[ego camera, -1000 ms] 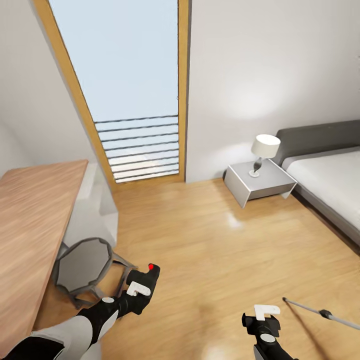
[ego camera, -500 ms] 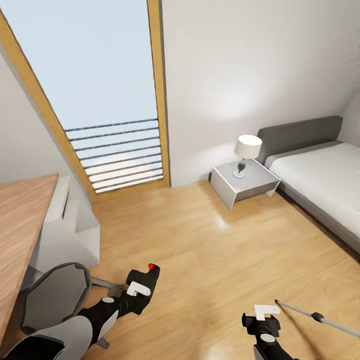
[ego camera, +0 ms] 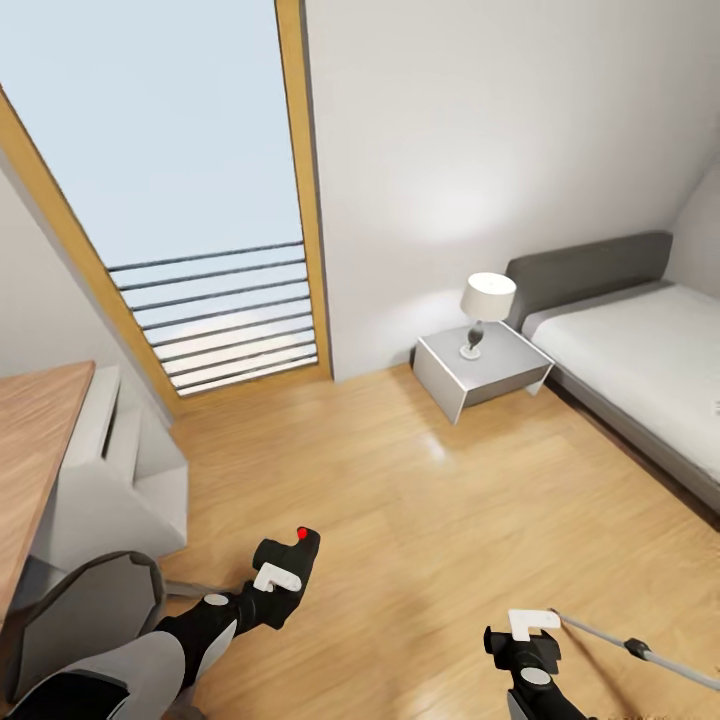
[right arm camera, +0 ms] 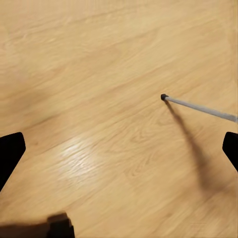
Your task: Attach the digital camera to the camera tripod in the bedroom.
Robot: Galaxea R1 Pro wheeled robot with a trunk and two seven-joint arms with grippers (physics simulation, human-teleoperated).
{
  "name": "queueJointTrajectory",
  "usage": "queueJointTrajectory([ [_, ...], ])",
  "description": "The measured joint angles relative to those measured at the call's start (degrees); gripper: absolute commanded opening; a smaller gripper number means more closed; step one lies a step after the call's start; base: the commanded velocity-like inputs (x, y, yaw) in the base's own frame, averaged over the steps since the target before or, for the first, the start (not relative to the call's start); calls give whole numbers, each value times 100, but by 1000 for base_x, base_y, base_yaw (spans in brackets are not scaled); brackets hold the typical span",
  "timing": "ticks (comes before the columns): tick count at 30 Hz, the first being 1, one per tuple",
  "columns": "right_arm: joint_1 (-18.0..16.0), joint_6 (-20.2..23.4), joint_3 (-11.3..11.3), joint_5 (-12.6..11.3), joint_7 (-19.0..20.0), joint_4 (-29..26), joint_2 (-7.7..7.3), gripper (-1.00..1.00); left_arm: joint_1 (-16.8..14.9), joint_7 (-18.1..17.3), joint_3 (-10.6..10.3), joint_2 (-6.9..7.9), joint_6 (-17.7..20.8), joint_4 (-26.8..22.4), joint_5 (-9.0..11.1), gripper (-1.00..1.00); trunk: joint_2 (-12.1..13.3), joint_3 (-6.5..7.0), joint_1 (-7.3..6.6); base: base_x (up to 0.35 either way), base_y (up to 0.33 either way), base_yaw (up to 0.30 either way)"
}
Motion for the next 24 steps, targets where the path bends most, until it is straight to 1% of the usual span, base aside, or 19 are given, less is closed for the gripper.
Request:
queueJointTrajectory([
  [3, 0, 0, 0, -2, 0, -1, 0, 100, 0, 0, 1, 0, 0, -1, 0, -100, 0, 7, 0, 22, 0, -181],
  [6, 0, 0, 0, -2, -3, -1, 0, 100, 0, 0, -1, 0, 0, 1, 0, -100, 0, 11, 0, 97, 0, -78],
  [14, 0, 0, 0, -3, -5, -1, 0, 100, 0, 0, -1, 0, 0, 0, 0, -100, 0, 13, -2, 264, 0, -15],
  [17, 0, 0, 0, -2, -1, -1, 0, 100, 0, 0, -1, 0, 0, 2, 0, -100, 0, 13, -1, 118, 0, -51],
  [21, 0, 0, 0, 0, 1, 1, 0, 100, 0, 4, 1, 0, 0, -3, 0, -100, 0, 18, 0, 69, 0, -154],
  [24, 0, 0, 0, -3, 1, -1, 0, 100, 0, 2, -1, 0, 0, 0, 0, -100, 0, 24, -2, 209, 0, -193],
])
